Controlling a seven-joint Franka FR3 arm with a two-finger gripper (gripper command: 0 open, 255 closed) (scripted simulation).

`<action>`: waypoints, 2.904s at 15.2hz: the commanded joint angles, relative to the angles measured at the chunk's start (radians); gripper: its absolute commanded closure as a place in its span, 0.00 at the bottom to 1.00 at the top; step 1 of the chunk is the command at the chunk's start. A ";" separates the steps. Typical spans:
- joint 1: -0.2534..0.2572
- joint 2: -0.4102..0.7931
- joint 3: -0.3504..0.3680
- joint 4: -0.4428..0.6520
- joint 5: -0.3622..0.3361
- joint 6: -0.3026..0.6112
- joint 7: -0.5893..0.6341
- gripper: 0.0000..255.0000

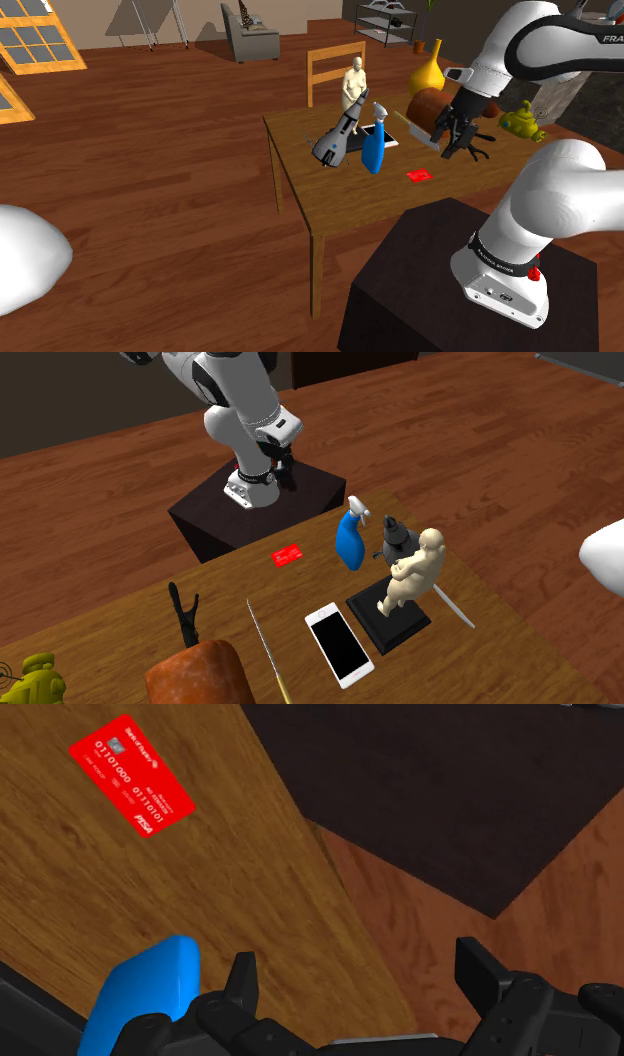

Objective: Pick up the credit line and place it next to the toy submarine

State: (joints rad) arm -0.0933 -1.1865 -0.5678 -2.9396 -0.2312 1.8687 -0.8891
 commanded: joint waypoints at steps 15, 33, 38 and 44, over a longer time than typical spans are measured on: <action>0.549 0.389 -1.020 0.187 -0.193 0.523 -0.780 0.00; 0.682 0.416 -1.148 0.165 -0.222 0.644 -0.767 1.00; 0.678 0.415 -1.145 0.166 -0.222 0.641 -0.769 1.00; 0.601 0.402 -1.044 0.160 -0.198 0.584 -0.752 1.00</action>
State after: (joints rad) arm 0.5239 -0.7806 -1.6347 -2.7796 -0.4349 2.4677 -1.6453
